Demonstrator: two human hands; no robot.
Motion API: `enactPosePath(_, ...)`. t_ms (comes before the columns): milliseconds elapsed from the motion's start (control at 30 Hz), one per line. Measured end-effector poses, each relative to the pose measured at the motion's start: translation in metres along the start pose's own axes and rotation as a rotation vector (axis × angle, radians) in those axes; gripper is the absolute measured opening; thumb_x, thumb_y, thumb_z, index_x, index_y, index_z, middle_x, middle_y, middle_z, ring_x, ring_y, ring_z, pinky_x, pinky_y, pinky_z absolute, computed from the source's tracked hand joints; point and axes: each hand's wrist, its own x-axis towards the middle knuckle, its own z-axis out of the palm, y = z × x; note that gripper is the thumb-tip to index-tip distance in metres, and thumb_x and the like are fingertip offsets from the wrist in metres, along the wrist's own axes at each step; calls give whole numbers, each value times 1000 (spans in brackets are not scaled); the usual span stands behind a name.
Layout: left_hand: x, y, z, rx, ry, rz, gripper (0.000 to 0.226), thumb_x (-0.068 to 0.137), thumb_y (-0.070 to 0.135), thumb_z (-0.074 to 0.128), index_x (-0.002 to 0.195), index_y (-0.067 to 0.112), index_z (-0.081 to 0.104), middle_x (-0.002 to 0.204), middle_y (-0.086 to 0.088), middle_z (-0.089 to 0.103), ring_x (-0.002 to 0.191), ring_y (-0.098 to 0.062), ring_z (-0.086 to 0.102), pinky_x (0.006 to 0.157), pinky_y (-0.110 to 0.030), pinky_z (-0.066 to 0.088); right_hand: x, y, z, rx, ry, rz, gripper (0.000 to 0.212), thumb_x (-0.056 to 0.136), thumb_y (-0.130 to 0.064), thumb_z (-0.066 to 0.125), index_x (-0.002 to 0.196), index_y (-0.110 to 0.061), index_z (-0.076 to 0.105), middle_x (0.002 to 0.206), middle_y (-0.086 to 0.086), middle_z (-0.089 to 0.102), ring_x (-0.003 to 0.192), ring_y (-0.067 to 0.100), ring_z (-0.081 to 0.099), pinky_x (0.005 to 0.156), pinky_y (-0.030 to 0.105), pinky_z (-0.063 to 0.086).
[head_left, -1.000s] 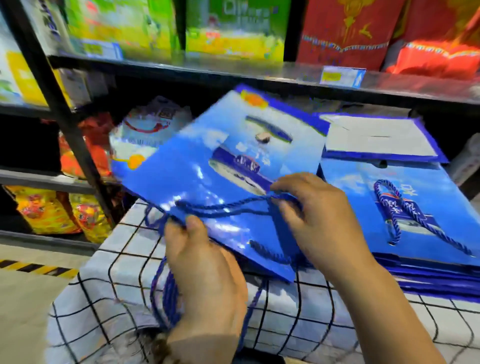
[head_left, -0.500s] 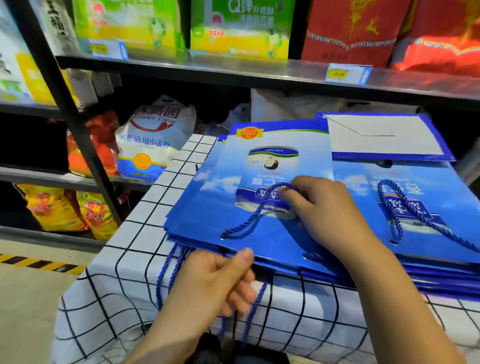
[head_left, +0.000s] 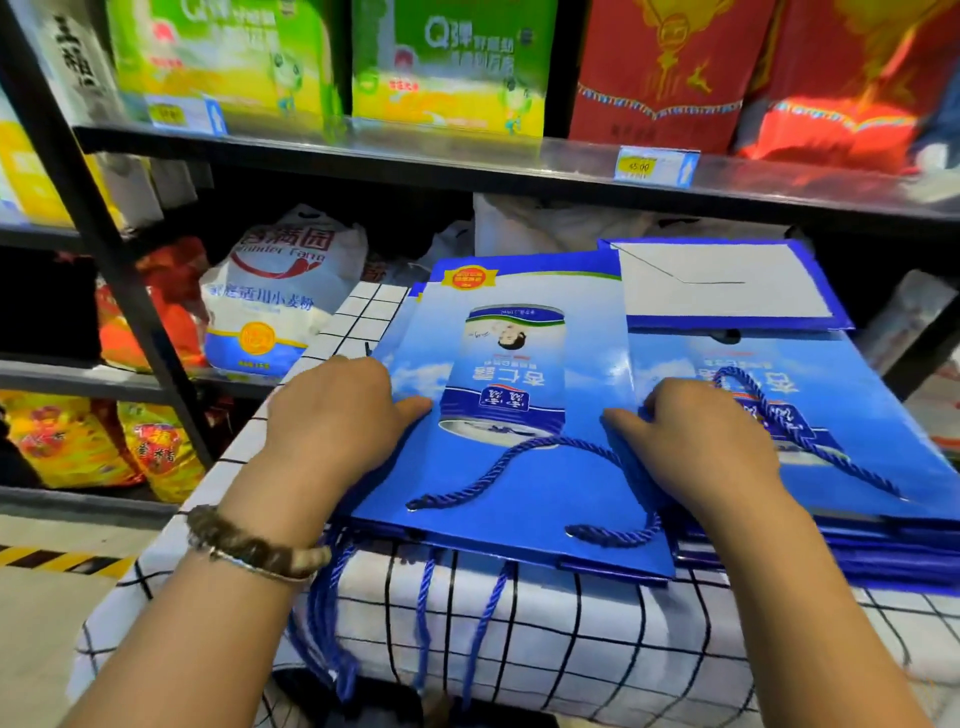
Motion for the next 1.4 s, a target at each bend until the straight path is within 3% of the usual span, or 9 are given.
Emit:
enactPosePath(267, 3, -12, -14, -627, 74, -7, 32, 84, 37, 61, 70, 8, 62, 68, -8, 62, 67, -26, 58, 53, -31, 39, 13, -1, -9, 507, 58, -16, 40, 85, -27, 63, 114, -3, 48, 104, 11, 56, 101, 29, 53, 70, 28, 32)
enactPosePath(367, 4, 2, -43, -858, 207, 63, 26, 82, 30, 65, 75, 6, 64, 69, -10, 65, 64, -25, 61, 62, -35, 49, 30, 18, -44, 618, 200, -82, 34, 81, -26, 66, 107, -7, 55, 91, 9, 61, 82, 24, 58, 64, 27, 35)
enactPosePath(567, 34, 90, -71, -971, 53, 287, 44, 82, 28, 66, 48, 10, 44, 27, 2, 43, 24, -5, 38, 32, -17, 29, 57, 83, -115, 576, 328, -164, 11, 81, -15, 64, 71, -13, 62, 62, 0, 64, 45, 2, 51, 45, 15, 39)
enactPosePath(700, 42, 148, -52, -1064, -184, 314, 41, 86, 19, 63, 52, 13, 40, 26, 4, 40, 20, -4, 35, 28, -10, 23, 68, 135, -107, 513, 275, 17, 14, 82, -15, 66, 84, -2, 67, 82, 25, 66, 47, 13, 51, 43, 19, 40)
enactPosePath(833, 43, 173, -15, -974, -273, 299, 38, 85, 19, 64, 54, 13, 44, 40, 1, 46, 20, -4, 38, 26, -13, 27, 69, 169, -68, 457, 211, 121, 22, 83, -16, 66, 89, 6, 65, 78, 20, 64, 59, 23, 53, 56, 27, 42)
enactPosePath(1067, 42, 172, 13, -483, -227, 346, 36, 81, 43, 61, 89, 8, 62, 85, -10, 66, 80, -28, 62, 68, -33, 49, 73, 181, -30, 216, 112, 219, 42, 80, -33, 68, 108, -2, 60, 105, 18, 64, 99, 33, 58, 77, 35, 41)
enactPosePath(1233, 33, 188, -13, -209, 223, 451, 36, 87, 42, 53, 106, 12, 51, 108, -10, 58, 97, -29, 55, 69, -33, 40, 78, 166, -49, -31, 274, 15, 46, 79, -26, 66, 121, -11, 53, 121, 17, 54, 109, 34, 51, 82, 37, 41)
enactPosePath(1300, 35, 207, -9, -262, 173, 566, 44, 90, 41, 47, 122, 10, 46, 128, -13, 47, 118, -31, 44, 91, -39, 38, 83, 146, -47, 43, 246, -57, 45, 88, -25, 57, 129, -11, 48, 132, 16, 48, 118, 32, 46, 92, 35, 37)
enactPosePath(1400, 41, 220, 16, -159, -57, 638, 66, 94, 50, 32, 145, 12, 17, 156, -12, 4, 143, -27, 2, 114, -47, 3, 92, 129, -24, -60, 35, -136, 54, 93, -38, 45, 138, -10, 34, 142, 16, 35, 130, 32, 35, 102, 38, 30)
